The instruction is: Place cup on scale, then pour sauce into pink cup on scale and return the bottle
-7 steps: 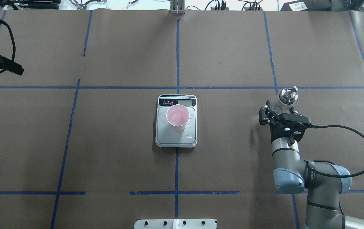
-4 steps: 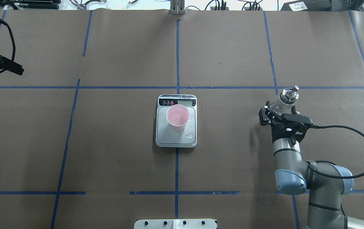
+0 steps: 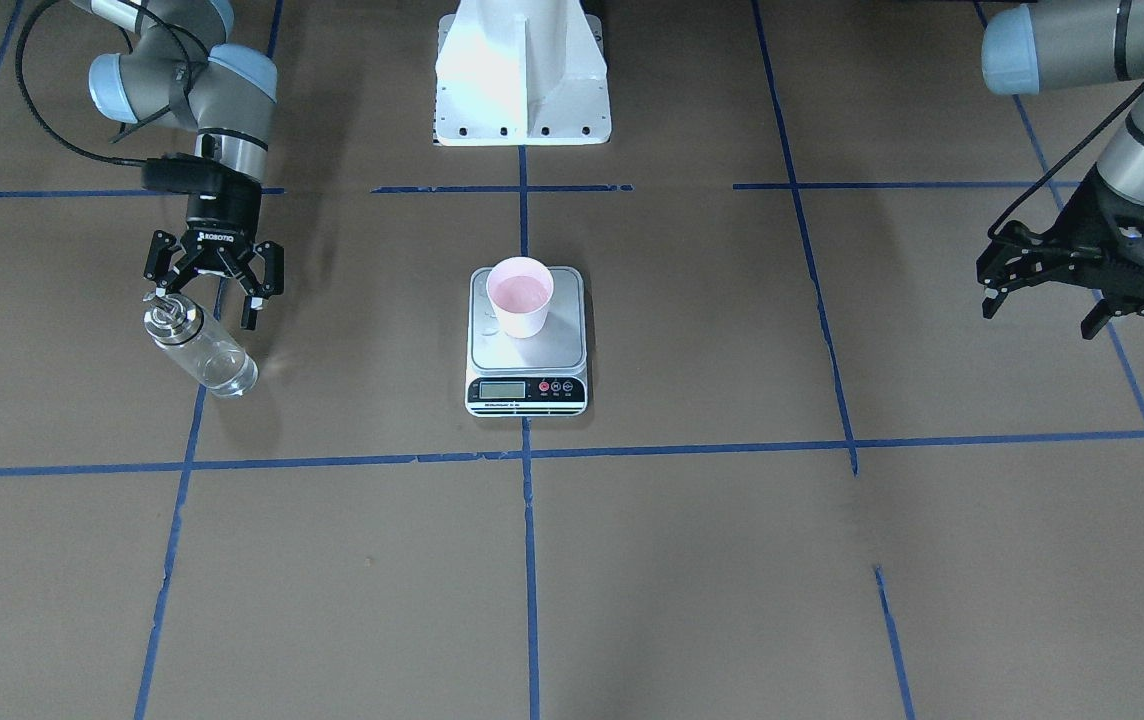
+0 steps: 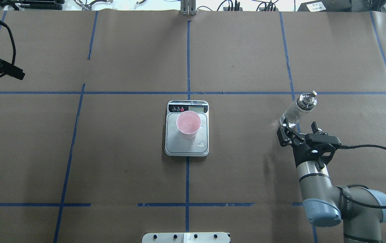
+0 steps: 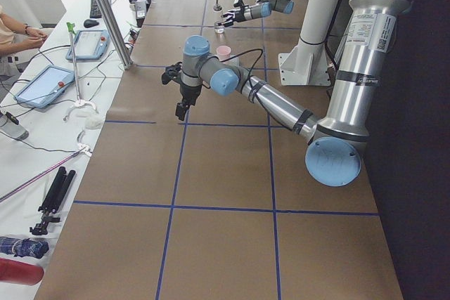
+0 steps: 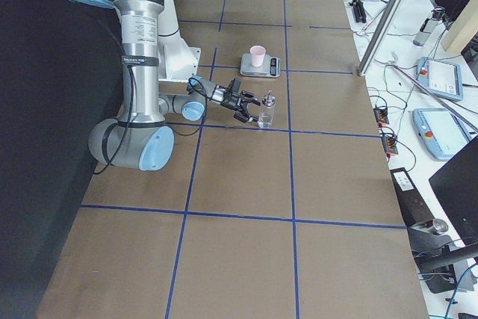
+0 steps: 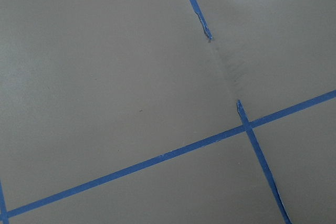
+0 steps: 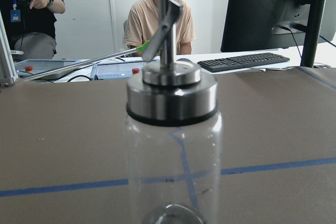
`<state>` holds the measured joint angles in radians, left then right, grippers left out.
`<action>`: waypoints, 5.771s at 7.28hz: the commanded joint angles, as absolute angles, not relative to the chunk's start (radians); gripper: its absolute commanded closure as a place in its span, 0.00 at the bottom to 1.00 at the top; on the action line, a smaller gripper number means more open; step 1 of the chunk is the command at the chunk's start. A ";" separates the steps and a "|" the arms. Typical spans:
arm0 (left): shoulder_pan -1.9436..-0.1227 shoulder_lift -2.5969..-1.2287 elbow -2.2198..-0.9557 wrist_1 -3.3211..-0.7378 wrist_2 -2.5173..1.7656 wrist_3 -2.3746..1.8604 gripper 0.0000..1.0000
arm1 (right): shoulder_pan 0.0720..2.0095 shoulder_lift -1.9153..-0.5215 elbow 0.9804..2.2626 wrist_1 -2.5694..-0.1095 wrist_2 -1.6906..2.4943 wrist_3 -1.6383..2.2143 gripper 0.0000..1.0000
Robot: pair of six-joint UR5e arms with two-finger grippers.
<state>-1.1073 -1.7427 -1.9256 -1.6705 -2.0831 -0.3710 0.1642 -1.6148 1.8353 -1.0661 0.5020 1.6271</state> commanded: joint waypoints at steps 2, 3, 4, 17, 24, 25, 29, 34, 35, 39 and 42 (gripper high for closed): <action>-1.108 -1.732 -1.925 -1.671 -2.082 -0.370 0.00 | 0.068 -1.805 1.946 -1.065 0.529 1.624 0.00; -1.108 -1.729 -1.924 -1.672 -2.082 -0.362 0.00 | 0.067 -1.846 1.947 -1.046 0.549 1.617 0.00; -1.108 -1.729 -1.913 -1.675 -2.080 -0.359 0.00 | 0.071 -1.903 1.945 -0.940 0.614 1.503 0.00; -1.475 -1.773 -1.524 -1.779 -2.291 0.077 0.00 | 1.523 -1.639 1.667 -1.313 2.297 0.032 0.00; -1.517 -1.722 -1.537 -1.667 -2.387 0.035 0.00 | 1.577 -1.699 1.680 -1.528 2.410 -0.101 0.00; -1.528 -1.653 -1.558 -1.780 -2.448 0.034 0.00 | 1.577 -1.687 1.693 -1.526 2.408 -0.097 0.00; -1.528 -1.516 -1.571 -1.819 -2.425 0.025 0.00 | 1.577 -1.684 1.710 -1.512 2.345 -0.074 0.00; -1.520 -1.559 -1.656 -1.486 -2.422 0.018 0.00 | 1.511 -1.610 1.697 -1.637 2.243 -0.049 0.00; -1.519 -1.559 -1.648 -1.485 -2.425 0.021 0.00 | 1.512 -1.547 1.697 -1.752 2.241 -0.049 0.00; -1.513 -1.554 -1.533 -1.745 -2.433 0.023 0.00 | 1.513 -1.554 1.690 -1.758 2.247 -0.060 0.00; -1.519 -1.604 -1.537 -1.753 -2.405 0.018 0.00 | 1.502 -1.580 1.672 -1.674 2.247 -0.057 0.00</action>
